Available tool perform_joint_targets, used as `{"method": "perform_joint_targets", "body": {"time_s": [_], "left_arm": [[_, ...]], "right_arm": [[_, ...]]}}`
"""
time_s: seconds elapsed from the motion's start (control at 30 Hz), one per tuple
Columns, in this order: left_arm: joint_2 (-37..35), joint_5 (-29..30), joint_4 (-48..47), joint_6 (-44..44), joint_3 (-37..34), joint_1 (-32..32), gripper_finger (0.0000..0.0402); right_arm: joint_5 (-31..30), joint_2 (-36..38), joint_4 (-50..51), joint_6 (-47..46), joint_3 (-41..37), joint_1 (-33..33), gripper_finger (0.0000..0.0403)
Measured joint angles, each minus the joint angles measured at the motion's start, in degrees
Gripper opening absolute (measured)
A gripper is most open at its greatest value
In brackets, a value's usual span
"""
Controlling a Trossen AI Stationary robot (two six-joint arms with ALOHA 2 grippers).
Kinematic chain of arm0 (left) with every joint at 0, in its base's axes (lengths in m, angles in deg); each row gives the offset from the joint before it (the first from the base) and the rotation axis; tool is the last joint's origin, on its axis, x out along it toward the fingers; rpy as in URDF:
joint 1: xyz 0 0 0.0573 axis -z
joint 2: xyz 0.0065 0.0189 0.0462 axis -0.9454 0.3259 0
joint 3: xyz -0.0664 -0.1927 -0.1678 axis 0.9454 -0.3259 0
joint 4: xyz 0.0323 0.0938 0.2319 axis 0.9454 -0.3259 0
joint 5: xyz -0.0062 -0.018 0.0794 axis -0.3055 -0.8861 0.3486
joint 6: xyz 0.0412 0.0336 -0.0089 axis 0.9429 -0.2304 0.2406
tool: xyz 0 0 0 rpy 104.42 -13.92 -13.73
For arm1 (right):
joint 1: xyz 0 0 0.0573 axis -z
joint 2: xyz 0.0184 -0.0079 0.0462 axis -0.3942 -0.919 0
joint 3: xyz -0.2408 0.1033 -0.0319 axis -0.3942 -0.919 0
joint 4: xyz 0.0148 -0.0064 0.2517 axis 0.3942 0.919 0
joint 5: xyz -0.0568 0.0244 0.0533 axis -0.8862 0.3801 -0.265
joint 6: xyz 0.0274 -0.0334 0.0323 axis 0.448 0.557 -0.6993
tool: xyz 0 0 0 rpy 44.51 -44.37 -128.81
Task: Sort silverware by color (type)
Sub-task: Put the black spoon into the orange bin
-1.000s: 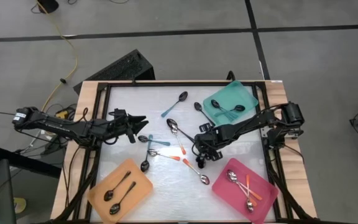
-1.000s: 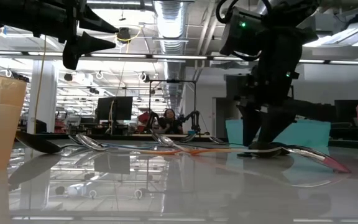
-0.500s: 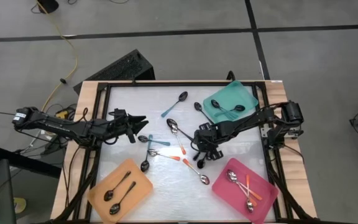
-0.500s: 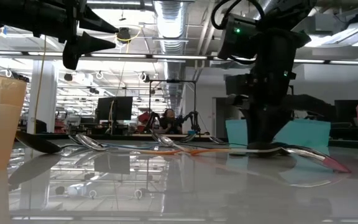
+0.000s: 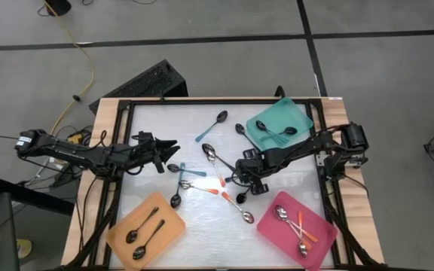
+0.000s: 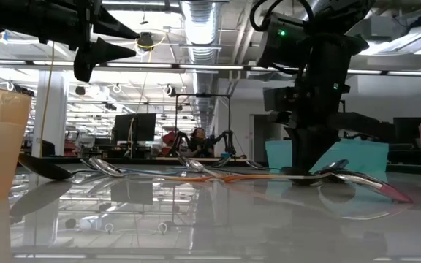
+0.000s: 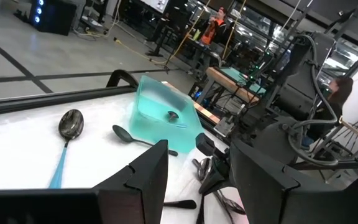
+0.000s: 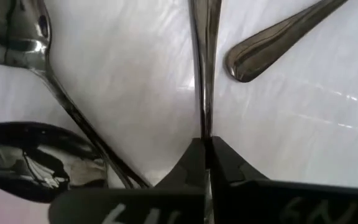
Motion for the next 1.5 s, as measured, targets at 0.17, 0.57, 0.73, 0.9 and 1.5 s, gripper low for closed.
{"method": "perform_joint_targets", "body": {"time_s": [0.17, 0.57, 0.73, 0.9, 1.5], "left_arm": [[0.0, 0.0, 0.0, 0.0, 0.0, 0.0, 0.0157], [0.0, 0.0, 0.0, -0.1, 0.0, 0.0, 0.0157], [0.0, 0.0, 0.0, 0.0, 0.0, 0.0, 0.0157], [0.0, 0.0, 0.0, 0.0, 0.0, 0.0, 0.0157], [0.0, 0.4, -1.4, -0.6, 0.0, 0.0, 0.0157]], "right_arm": [[0.3, 1.3, -1.5, -3.6, -0.2, 0.0, 0.0007], [0.3, 10.3, -7.4, -9.2, -0.4, 0.6, 0.0005], [-1.1, 12.9, -18.2, -10.0, -0.3, 0.5, 0.0005], [-0.6, 12.7, -38.0, -8.8, -0.3, 0.0, 0.0005], [10.3, -4.7, -76.0, -6.8, 11.0, -5.5, 0.0007]]}}
